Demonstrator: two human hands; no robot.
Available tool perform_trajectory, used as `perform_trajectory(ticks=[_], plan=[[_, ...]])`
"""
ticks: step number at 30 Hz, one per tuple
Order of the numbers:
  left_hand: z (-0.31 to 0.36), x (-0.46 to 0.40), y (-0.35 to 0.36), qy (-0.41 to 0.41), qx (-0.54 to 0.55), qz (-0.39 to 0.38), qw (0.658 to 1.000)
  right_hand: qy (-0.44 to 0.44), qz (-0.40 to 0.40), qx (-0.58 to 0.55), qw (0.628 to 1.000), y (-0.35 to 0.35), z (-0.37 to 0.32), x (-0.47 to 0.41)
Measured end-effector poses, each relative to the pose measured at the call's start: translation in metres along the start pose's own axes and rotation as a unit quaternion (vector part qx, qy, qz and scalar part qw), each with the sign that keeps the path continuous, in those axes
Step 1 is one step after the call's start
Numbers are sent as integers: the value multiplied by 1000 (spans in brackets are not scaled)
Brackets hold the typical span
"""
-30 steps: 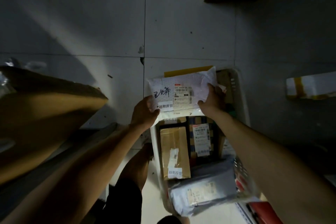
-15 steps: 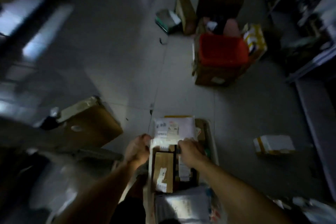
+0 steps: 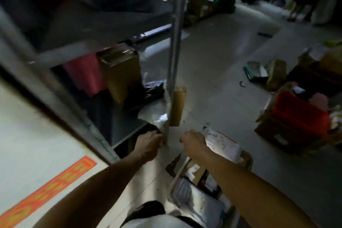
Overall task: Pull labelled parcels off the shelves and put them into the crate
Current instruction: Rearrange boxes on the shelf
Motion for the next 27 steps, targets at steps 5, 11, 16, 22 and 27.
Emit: perform_trajectory(ticks=[5, 11, 16, 22, 27], plan=[[-62, 99, -24, -86, -35, 33, 995, -140, 15, 86, 986, -5, -111, 15], [-142, 235, -38, -243, 13, 88, 966, -299, -5, 157, 941, -7, -265, 29], [-171, 344, -29, -400, 47, 113, 908, -423, -19, 194, 885, 13, -371, 67], [-155, 460, -5, -566, 86, 182, 799, -575, 59, 309, 755, 26, -467, 130], [-134, 542, 24, -674, 116, 248, 686, -660, 83, 332, 669, 52, -528, 184]])
Point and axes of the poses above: each hand's wrist, its own x-axis away from the middle knuckle, its own y-axis out of the palm, z = x × y, the point moved 1 cm from there along -x, towards the middle knuckle, and after that the axes turned 11 degrees about x, right-handed, at the moved point
